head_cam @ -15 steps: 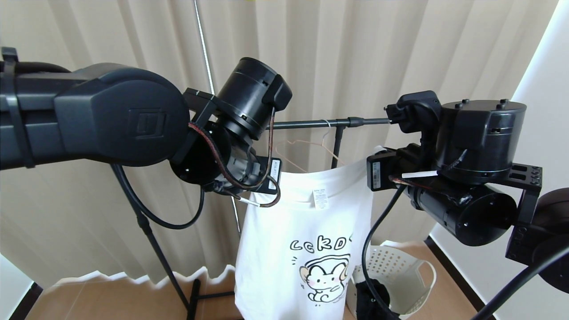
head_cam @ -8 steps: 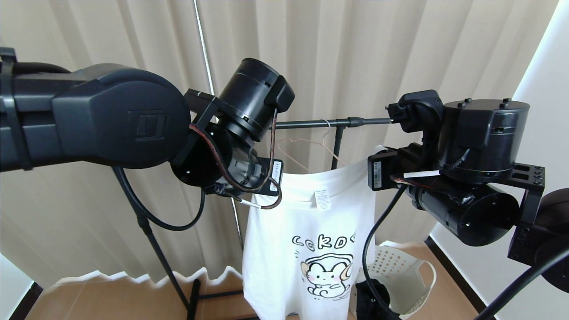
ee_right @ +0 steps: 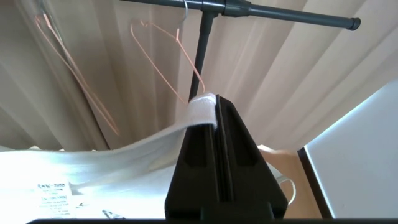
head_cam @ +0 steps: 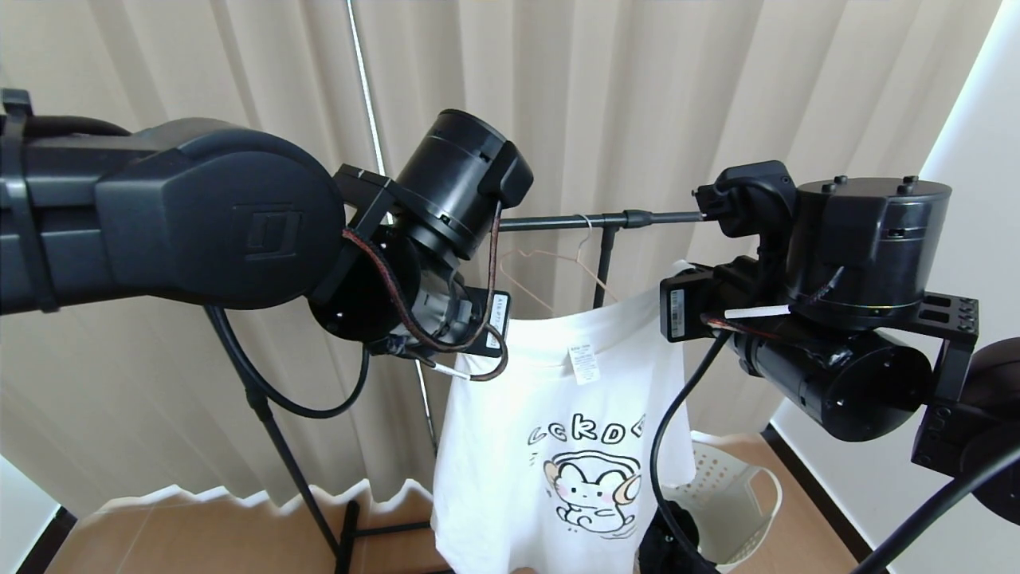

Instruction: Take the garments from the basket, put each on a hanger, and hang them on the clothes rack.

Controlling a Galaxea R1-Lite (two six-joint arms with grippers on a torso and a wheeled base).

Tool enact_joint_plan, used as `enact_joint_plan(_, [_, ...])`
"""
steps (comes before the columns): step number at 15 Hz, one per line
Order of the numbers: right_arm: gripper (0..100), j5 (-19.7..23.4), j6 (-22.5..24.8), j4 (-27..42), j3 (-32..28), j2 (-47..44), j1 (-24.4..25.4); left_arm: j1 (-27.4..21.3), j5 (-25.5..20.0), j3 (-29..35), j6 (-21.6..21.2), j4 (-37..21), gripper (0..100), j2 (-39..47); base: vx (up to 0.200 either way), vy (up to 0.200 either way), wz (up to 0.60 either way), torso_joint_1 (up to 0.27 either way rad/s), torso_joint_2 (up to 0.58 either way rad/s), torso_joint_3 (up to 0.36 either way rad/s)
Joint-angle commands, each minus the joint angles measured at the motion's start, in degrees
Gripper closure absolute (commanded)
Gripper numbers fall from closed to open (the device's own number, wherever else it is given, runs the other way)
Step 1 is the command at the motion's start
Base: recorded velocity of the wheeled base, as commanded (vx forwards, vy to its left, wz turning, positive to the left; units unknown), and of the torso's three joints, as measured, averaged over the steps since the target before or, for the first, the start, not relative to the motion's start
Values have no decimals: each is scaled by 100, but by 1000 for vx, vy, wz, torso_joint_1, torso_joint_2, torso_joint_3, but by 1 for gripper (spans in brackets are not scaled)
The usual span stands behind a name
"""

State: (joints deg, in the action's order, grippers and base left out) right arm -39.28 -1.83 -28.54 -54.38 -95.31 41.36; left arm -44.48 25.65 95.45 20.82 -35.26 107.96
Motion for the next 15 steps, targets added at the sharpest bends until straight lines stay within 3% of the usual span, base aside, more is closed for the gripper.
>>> enact_joint_plan(1, [100,-1,-2,-3,-2,-6,-5,-16,2,-53,1,1,0,-3,0,0,0,0,0,0])
enact_joint_plan(9, [100,-1,77,-20,33,12,-23,133,-16,17,45,36,0,50,0,0,0,0,0,0])
enact_joint_plan(15, [100,8,253,-29,174,144,3,678,-16,861,27,36,0,920,0,0,0,0,0,0])
